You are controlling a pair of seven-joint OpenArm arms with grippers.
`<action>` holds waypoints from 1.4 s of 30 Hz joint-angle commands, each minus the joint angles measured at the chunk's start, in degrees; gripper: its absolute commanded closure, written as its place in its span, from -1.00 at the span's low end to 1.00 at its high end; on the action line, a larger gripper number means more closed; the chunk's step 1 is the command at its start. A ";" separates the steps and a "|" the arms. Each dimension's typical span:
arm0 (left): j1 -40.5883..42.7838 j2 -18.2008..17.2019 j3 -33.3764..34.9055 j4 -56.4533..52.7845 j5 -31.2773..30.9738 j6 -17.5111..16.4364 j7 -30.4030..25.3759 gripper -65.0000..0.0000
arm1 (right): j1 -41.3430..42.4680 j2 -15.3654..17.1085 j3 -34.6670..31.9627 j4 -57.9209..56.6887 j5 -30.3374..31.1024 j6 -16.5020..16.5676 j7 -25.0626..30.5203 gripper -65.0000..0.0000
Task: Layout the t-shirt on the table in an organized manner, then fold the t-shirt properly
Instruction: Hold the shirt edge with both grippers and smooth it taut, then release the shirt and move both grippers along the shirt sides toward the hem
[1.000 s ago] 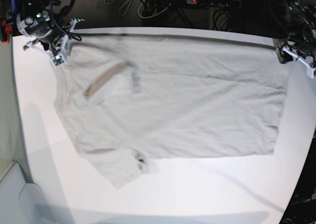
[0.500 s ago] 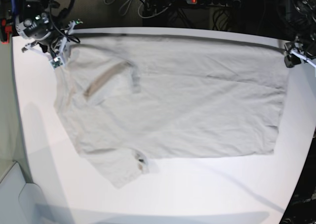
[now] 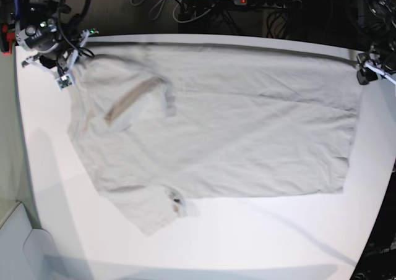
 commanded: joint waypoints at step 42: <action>-12.95 -3.19 -0.38 5.21 -0.48 0.58 -1.07 -0.39 | 55.16 3.85 -6.23 -52.12 0.25 0.07 11.51 0.44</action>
